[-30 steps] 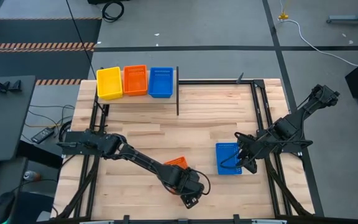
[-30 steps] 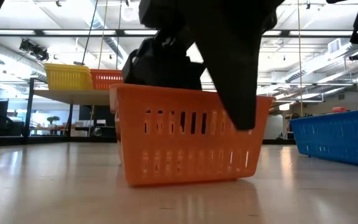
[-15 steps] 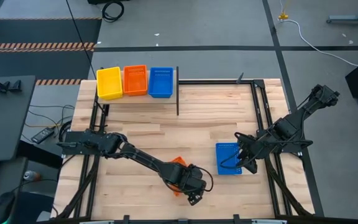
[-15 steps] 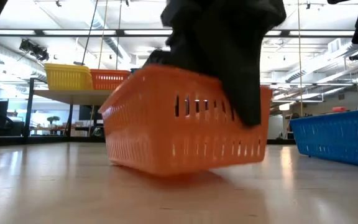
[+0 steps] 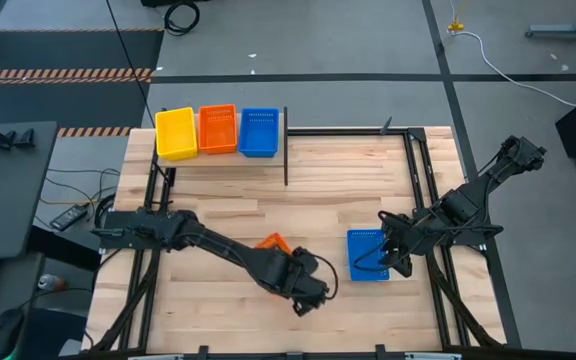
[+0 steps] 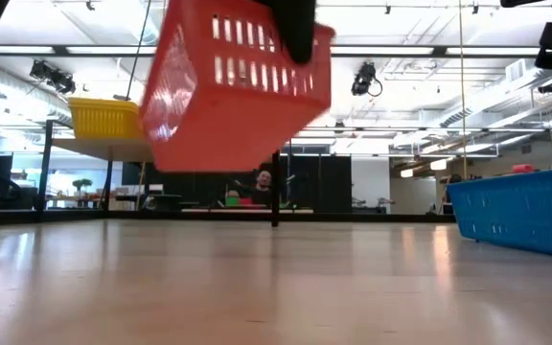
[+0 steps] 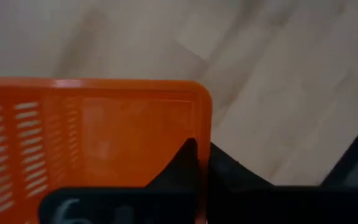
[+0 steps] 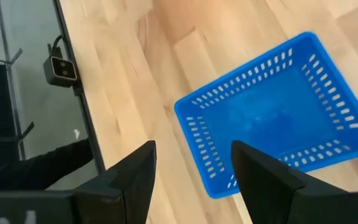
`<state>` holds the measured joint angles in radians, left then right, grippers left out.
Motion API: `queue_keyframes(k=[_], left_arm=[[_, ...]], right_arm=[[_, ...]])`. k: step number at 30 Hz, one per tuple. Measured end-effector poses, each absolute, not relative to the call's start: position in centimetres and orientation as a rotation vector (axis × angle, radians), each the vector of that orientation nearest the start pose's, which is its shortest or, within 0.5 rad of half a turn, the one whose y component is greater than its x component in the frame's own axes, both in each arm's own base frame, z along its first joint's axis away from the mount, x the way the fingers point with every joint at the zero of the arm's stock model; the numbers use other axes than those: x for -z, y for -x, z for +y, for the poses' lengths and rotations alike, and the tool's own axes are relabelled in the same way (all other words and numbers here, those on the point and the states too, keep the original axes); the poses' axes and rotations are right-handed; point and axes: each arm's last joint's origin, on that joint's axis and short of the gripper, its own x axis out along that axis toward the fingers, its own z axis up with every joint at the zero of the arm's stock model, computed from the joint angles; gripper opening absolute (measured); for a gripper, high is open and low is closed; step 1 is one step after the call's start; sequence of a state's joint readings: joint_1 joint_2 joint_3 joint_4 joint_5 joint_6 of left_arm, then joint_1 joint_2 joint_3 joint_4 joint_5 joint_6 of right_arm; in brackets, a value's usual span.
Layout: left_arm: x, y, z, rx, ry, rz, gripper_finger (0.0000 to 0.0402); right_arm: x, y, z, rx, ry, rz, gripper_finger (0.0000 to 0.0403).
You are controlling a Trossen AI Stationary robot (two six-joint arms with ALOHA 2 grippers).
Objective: Stack baskets on shelf by color
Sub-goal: Stack the orange bin on top of the orange bin on the shelf
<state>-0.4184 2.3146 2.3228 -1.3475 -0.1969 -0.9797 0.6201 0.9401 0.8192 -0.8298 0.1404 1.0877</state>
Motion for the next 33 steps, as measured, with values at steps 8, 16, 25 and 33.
queue_keyframes(k=[8, 16, 25, 33], left_arm=[[-30.5, -41.0, -15.2, -0.488, 0.295, 1.183, 0.0005], [-34.9, -38.5, -11.6, -0.457, 0.033, 1.163, 0.0006], [-40.4, -35.5, -7.1, -0.465, -0.131, 1.045, 0.0005], [-44.6, -31.9, -2.0, -0.498, -0.283, 0.991, 0.0008]], right_arm=[[-26.9, -14.3, 9.5, 0.098, -0.607, 0.956, 0.0214], [-27.0, -14.5, 9.4, 0.179, -0.639, 0.887, 0.0214], [-27.1, -14.8, 8.9, 0.269, -0.685, 0.826, 0.0214], [-27.1, -15.4, 8.0, 0.334, -0.747, 0.796, 0.0214]])
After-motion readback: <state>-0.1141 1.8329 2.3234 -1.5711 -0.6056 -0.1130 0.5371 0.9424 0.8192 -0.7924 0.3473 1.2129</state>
